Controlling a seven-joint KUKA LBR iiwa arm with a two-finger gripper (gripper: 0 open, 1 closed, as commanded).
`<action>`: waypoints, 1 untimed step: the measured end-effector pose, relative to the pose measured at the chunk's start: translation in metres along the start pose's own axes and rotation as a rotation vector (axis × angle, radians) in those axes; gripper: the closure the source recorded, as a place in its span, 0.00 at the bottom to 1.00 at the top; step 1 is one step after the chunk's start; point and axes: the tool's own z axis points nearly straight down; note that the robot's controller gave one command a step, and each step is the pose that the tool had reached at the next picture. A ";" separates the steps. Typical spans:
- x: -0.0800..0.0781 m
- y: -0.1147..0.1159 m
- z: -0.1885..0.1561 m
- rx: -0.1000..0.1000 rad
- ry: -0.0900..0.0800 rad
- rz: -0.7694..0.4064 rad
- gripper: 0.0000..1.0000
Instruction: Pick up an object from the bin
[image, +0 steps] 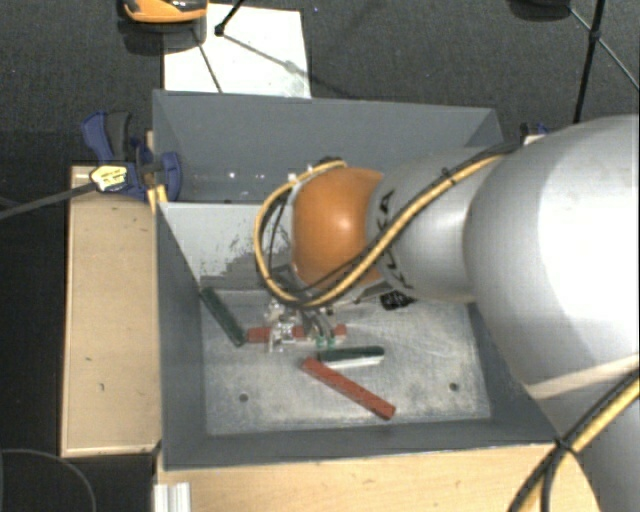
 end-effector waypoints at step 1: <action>0.000 0.000 0.000 0.000 0.000 0.001 1.00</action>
Offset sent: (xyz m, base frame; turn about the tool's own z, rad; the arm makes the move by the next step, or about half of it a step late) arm 0.0135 -0.0065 0.1781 -0.0469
